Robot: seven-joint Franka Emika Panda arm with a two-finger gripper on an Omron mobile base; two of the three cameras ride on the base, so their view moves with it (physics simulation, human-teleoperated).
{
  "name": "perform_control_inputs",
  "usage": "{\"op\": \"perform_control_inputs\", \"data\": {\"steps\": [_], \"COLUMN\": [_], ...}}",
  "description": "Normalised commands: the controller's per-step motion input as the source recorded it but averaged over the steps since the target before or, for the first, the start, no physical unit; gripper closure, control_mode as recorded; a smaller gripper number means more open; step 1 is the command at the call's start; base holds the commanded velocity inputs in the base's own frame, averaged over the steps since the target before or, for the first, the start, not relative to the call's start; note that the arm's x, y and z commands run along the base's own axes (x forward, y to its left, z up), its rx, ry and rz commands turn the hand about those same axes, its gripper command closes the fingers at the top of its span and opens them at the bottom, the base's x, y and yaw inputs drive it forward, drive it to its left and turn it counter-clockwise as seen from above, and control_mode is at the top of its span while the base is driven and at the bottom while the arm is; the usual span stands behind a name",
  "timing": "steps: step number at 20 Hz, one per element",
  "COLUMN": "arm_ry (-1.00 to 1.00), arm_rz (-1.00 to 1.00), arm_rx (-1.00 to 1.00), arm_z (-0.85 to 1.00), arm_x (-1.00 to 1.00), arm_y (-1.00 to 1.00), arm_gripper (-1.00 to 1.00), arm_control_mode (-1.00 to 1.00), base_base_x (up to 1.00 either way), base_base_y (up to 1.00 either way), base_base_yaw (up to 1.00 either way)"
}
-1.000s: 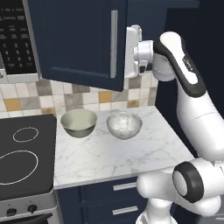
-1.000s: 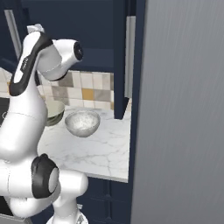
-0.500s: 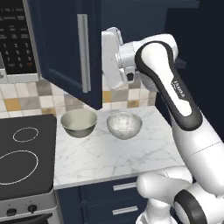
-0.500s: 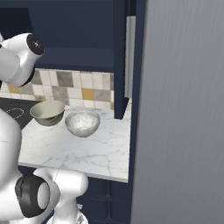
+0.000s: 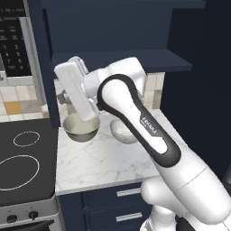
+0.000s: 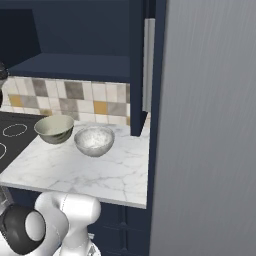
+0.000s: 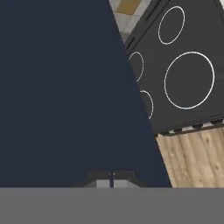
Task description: Open the cabinet. Pick the bowls from the counter and place them in the cabinet. Then close the cabinet.
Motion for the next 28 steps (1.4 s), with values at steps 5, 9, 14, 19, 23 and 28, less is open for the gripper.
{"op": "perform_control_inputs", "data": {"steps": [5,9,14,19,23,28], "arm_ry": [0.12,-0.02,-0.01,0.12,0.19,0.21], "arm_rz": [0.02,0.0,0.0,0.0,0.0,0.0], "arm_rx": [0.19,0.01,0.0,0.0,-0.08,-0.23], "arm_z": [-0.93,-0.04,0.75,0.42,0.24,-0.03], "arm_x": [0.43,0.12,-0.43,-0.21,-0.06,0.0], "arm_y": [0.99,0.29,-0.29,-0.52,-0.7,-0.81], "arm_gripper": [1.0,1.0,1.0,1.0,1.0,1.0], "arm_control_mode": [-1.0,-1.0,-1.0,-1.0,-1.0,-1.0], "base_base_x": [0.0,0.0,0.0,0.0,0.0,0.0], "base_base_y": [0.0,0.0,0.0,0.0,0.0,0.0], "base_base_yaw": [0.0,0.0,0.0,0.0,0.0,0.0]}}
